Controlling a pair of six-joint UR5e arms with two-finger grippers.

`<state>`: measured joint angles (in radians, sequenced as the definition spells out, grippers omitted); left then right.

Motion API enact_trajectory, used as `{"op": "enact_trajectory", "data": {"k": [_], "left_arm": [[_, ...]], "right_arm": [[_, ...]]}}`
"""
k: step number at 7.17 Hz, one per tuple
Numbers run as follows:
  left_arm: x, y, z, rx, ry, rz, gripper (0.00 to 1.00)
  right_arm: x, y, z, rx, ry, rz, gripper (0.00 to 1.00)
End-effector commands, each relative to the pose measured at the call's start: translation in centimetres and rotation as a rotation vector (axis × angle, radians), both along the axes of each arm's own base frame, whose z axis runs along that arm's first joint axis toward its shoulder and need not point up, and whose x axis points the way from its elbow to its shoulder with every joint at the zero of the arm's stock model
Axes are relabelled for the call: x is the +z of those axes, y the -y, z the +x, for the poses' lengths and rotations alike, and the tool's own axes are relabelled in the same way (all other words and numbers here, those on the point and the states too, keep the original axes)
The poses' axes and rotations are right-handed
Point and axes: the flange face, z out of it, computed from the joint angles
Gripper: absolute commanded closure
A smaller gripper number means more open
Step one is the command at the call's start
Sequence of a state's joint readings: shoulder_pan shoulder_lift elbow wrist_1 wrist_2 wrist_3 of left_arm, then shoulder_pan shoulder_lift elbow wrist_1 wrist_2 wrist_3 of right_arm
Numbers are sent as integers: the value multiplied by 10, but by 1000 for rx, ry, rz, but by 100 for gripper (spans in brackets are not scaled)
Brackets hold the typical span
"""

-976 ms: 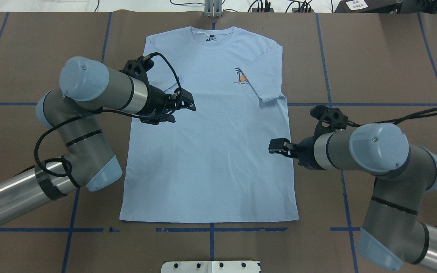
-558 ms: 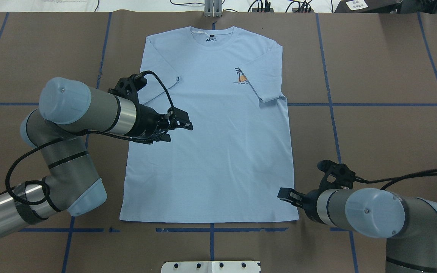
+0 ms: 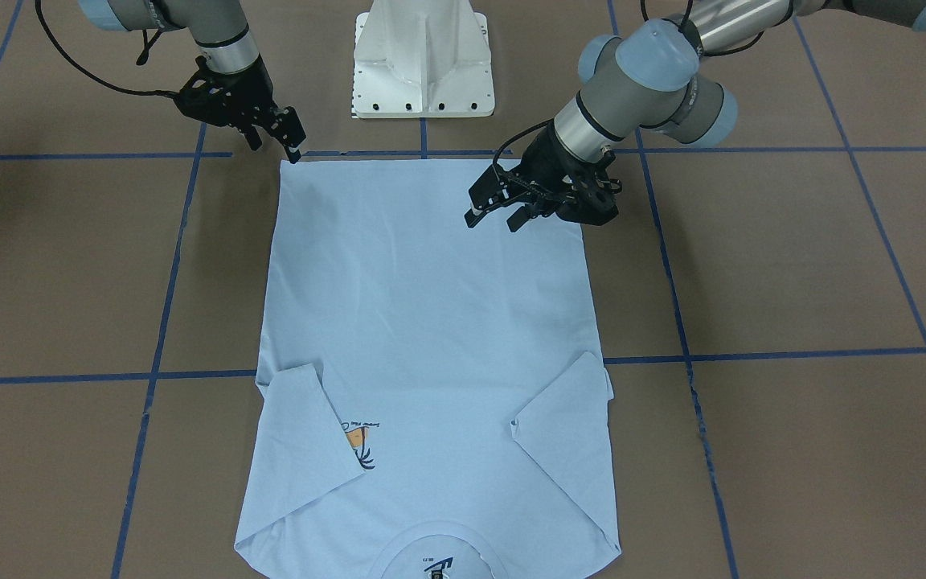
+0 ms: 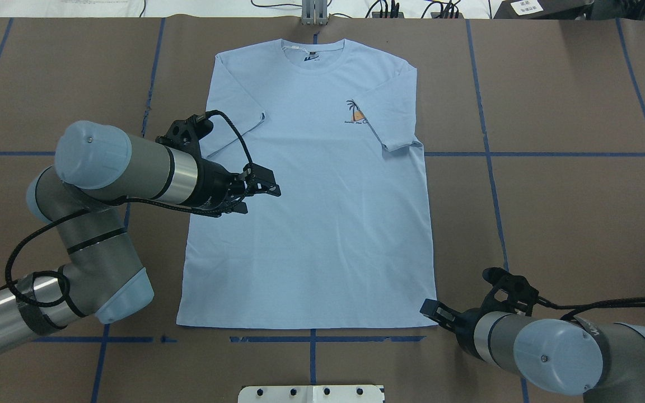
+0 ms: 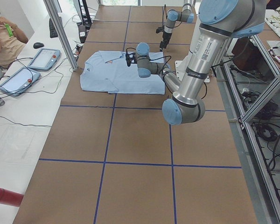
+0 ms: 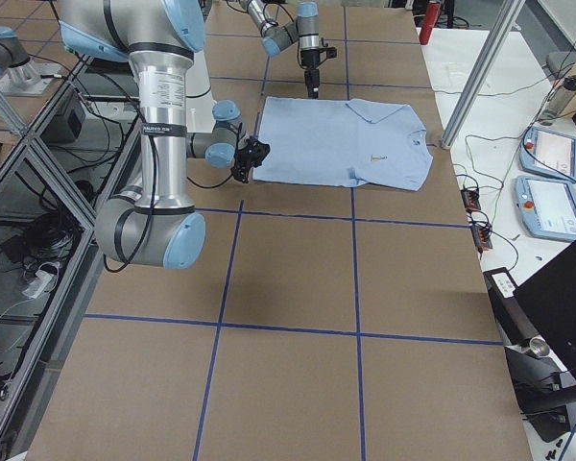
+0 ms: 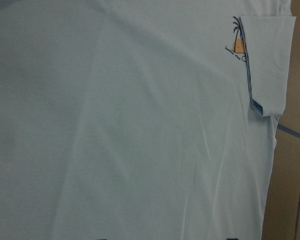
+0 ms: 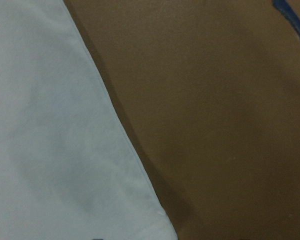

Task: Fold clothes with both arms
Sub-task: 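Move the right gripper to its nearest hem corner while the left gripper releases, then move the left gripper down to the hem corner nearest it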

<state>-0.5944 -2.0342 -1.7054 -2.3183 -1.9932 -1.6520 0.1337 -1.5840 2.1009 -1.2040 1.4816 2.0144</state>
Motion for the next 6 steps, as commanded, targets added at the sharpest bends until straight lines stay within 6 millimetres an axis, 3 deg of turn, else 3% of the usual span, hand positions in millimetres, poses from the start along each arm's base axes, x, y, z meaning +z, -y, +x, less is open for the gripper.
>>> {"op": "enact_trajectory", "data": {"k": [1, 5, 6], "left_arm": [[2, 0, 0, 0, 3, -2, 15], [5, 0, 2, 2, 8, -4, 15], [13, -3, 2, 5, 18, -9, 15]], "right_arm": [[-2, 0, -2, 10, 2, 11, 14], [0, -2, -13, 4, -2, 14, 15], [3, -3, -16, 2, -8, 13, 15]]}}
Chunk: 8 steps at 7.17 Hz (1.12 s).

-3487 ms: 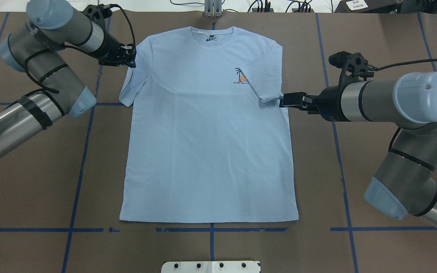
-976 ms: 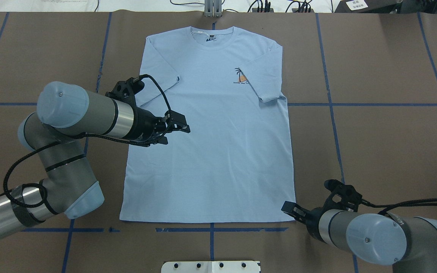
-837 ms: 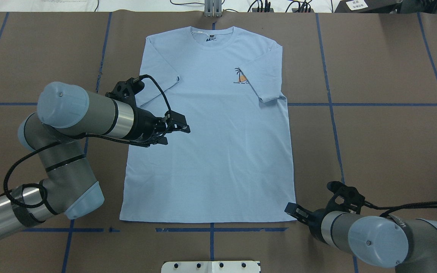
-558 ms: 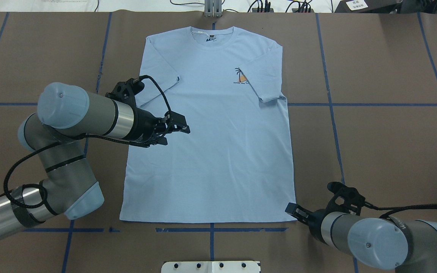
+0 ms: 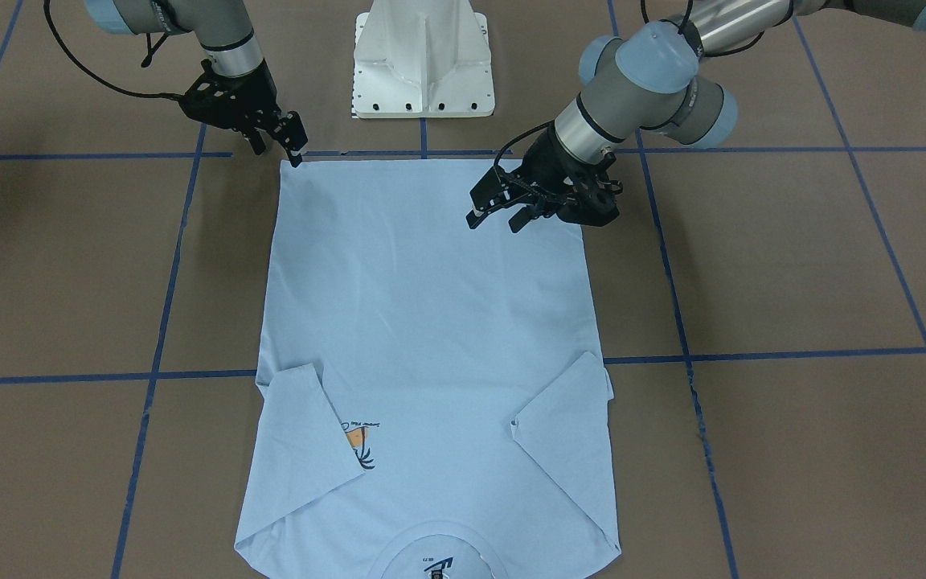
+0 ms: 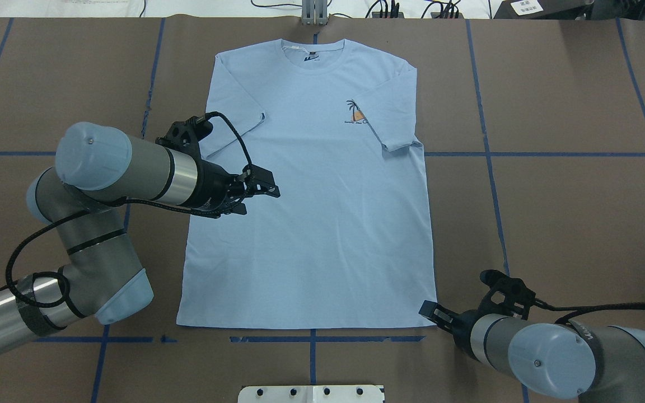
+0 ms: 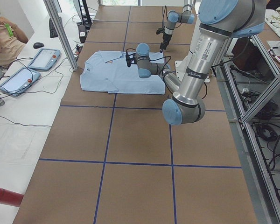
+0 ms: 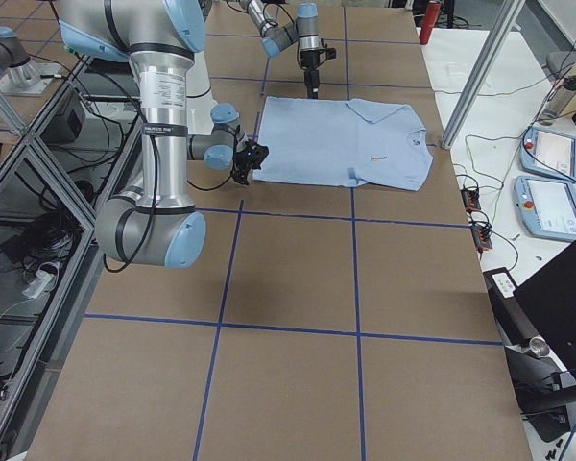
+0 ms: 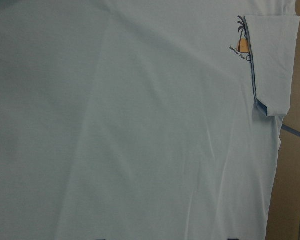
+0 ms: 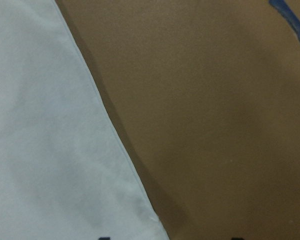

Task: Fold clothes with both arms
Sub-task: 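Move the left gripper down to the hem corner nearest it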

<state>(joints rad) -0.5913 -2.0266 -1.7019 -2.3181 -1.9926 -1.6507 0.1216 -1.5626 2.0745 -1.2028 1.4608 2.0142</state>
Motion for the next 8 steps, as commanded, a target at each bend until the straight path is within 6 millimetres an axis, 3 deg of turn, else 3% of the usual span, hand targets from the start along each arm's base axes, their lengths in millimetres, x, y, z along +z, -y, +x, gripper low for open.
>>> {"op": "enact_trajectory", "data": {"k": [1, 2, 4, 6, 8], "left_arm": [[6, -2, 0, 2, 7, -5, 15], [6, -2, 0, 2, 7, -5, 15], [6, -2, 0, 2, 7, -5, 15], [6, -2, 0, 2, 7, -5, 15], [-2, -5, -4, 0, -8, 3, 9]], "right_arm": [[3, 0, -8, -2, -6, 0, 17], [3, 3, -5, 4, -6, 0, 31], [3, 2, -5, 4, -5, -1, 85], [-1, 2, -5, 4, 2, -1, 100], [-9, 2, -3, 4, 19, 1, 100]]}}
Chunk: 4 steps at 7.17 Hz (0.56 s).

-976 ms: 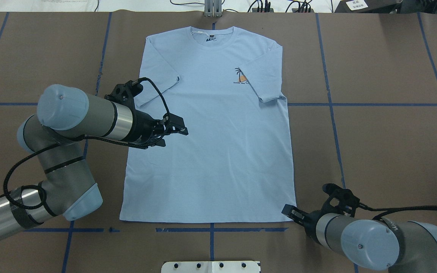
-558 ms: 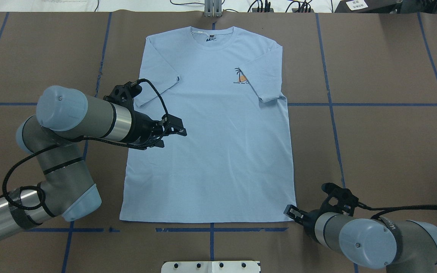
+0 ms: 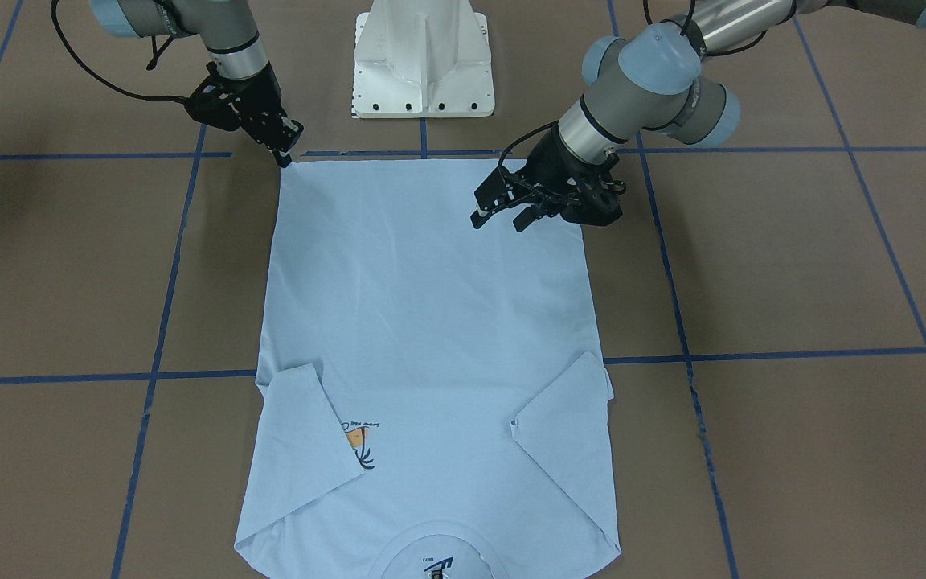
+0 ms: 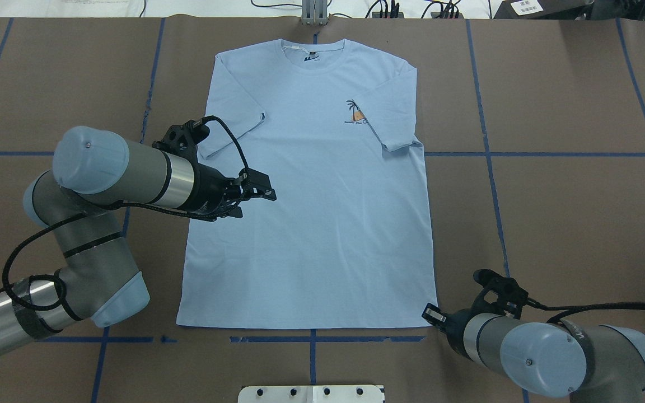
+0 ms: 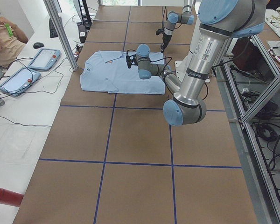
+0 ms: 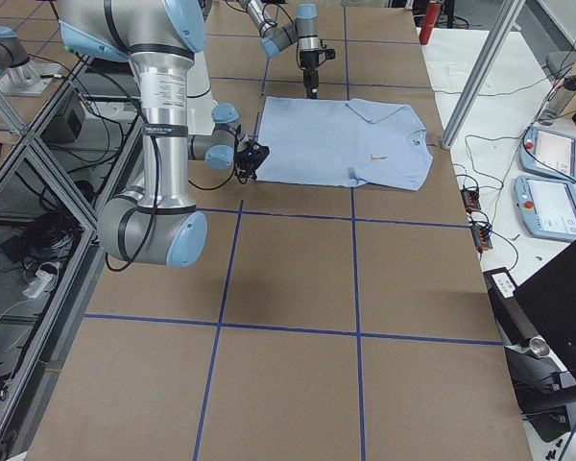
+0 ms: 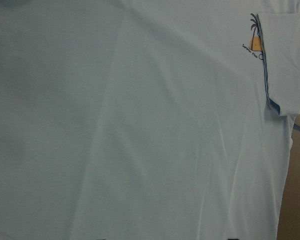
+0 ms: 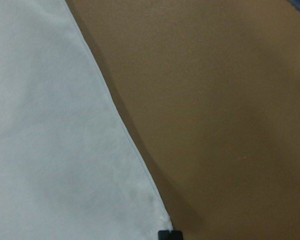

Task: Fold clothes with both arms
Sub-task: 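Move the left gripper down to the hem corner nearest it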

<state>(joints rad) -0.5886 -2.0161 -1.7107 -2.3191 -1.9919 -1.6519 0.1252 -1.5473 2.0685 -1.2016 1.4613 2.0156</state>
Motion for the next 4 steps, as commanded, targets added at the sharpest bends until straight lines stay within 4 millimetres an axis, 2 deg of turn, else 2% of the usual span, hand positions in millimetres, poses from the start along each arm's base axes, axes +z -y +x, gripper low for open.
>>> {"op": "enact_trajectory", "data": {"k": [1, 2, 3, 4], "left_arm": [[2, -20, -5, 17, -7, 4, 6], [11, -54, -5, 34, 10, 7, 2], [16, -89, 1, 40, 107, -18, 1], [16, -123, 16, 82, 242, -56, 2]], "right_arm": [[-7, 2, 3, 1, 15, -2, 100], [-16, 4, 10, 4, 35, 0, 100], [-18, 4, 13, 5, 40, -1, 100], [-19, 3, 13, 3, 41, 0, 100]]}}
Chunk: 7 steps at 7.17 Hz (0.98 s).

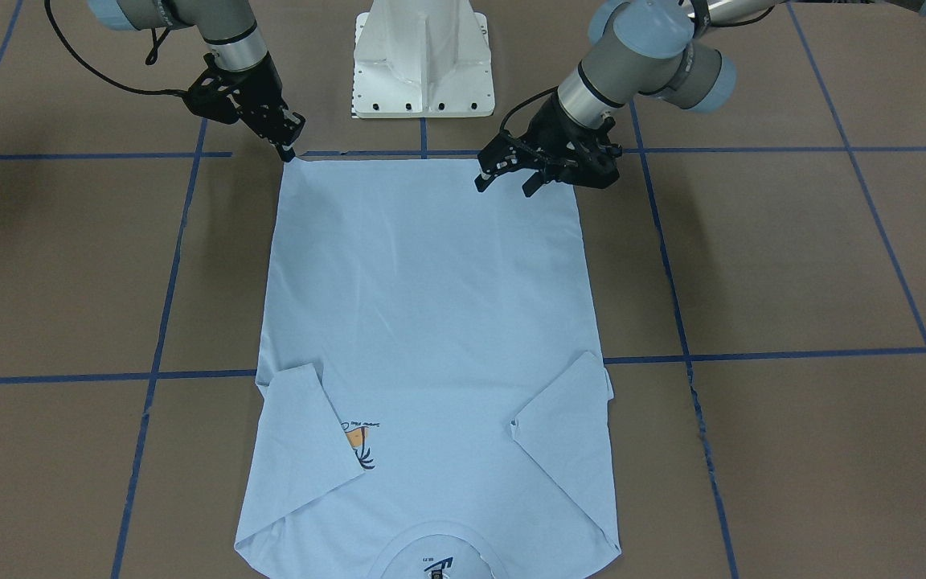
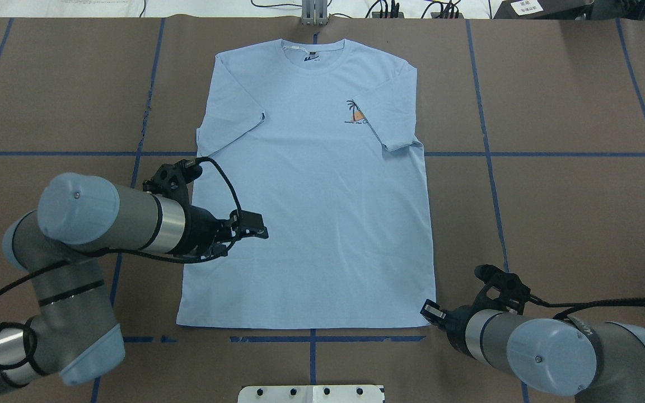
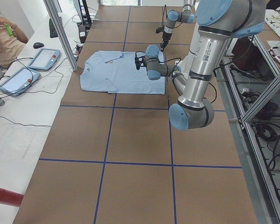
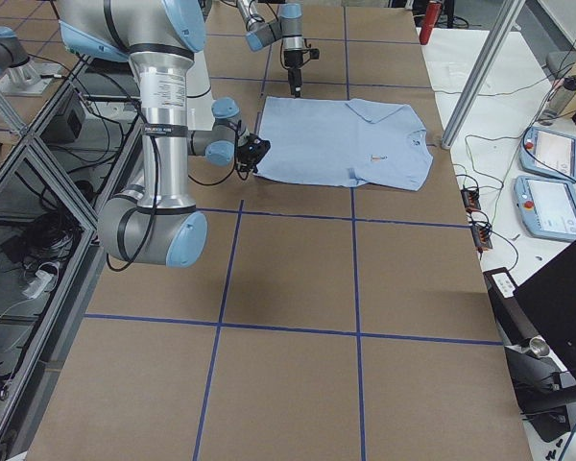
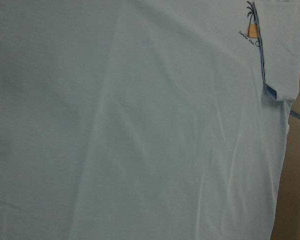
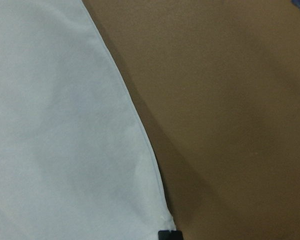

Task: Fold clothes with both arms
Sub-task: 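Move the left gripper down to the hem corner nearest it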

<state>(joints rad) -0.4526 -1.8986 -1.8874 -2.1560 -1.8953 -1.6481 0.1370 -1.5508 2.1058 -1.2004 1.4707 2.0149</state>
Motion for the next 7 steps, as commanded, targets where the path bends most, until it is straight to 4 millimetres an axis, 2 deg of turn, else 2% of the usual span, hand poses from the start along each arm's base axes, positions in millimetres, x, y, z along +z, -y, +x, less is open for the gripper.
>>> {"op": "enact_trajectory", "data": {"k": [1, 2, 3, 7], "left_arm": [[-7, -61, 3, 19, 187, -16, 1], [24, -93, -1, -3, 260, 3, 0], [45, -95, -4, -49, 302, -21, 0], [82, -94, -2, -77, 378, -86, 4]], "right_arm": [[-1, 1, 3, 1, 3, 0, 100], [-1, 1, 3, 1, 3, 0, 100], [-2, 1, 3, 3, 4, 2, 100], [-4, 3, 6, 13, 9, 4, 100]]}}
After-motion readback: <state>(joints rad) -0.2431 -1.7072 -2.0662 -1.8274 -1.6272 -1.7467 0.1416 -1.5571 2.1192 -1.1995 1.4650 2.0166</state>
